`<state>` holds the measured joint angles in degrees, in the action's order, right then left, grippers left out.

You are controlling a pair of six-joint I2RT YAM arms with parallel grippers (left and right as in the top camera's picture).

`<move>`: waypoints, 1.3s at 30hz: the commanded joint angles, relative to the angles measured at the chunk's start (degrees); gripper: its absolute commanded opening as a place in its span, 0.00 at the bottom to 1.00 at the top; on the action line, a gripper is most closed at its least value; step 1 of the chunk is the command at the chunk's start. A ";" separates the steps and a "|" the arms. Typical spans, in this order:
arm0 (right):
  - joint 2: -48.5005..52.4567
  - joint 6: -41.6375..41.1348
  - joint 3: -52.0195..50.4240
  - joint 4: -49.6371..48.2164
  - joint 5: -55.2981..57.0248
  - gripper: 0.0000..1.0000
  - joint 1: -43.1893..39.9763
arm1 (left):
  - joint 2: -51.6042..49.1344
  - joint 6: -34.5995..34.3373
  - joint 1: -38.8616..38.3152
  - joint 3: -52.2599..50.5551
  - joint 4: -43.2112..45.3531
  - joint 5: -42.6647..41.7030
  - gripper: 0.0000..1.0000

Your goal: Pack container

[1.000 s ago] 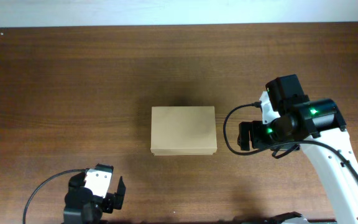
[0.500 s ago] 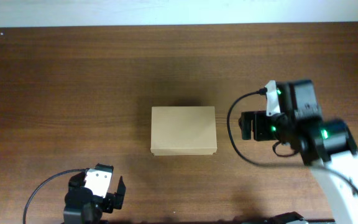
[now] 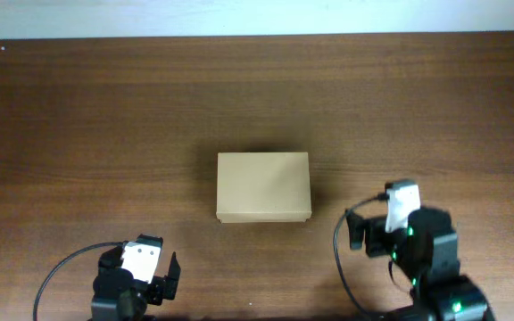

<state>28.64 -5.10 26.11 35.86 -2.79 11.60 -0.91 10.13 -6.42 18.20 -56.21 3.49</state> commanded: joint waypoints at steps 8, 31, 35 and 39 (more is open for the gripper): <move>-17.51 0.44 -13.77 -1.51 0.66 0.99 0.00 | 0.52 0.70 -0.31 -0.55 -0.22 0.42 1.00; -27.96 0.61 -17.55 -3.56 1.99 0.99 0.00 | 0.52 0.70 -0.31 -0.55 -0.22 0.42 1.00; -27.96 0.61 -17.55 -3.56 1.99 0.99 0.00 | 0.52 0.70 -0.31 -0.55 -0.22 0.42 1.00; -27.96 0.61 -17.55 -3.56 1.99 0.99 0.00 | 0.52 0.70 -0.31 -0.55 -0.22 0.42 1.00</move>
<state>0.95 -4.49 9.02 32.49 -1.50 11.60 -0.89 10.11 -6.44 18.20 -56.23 3.49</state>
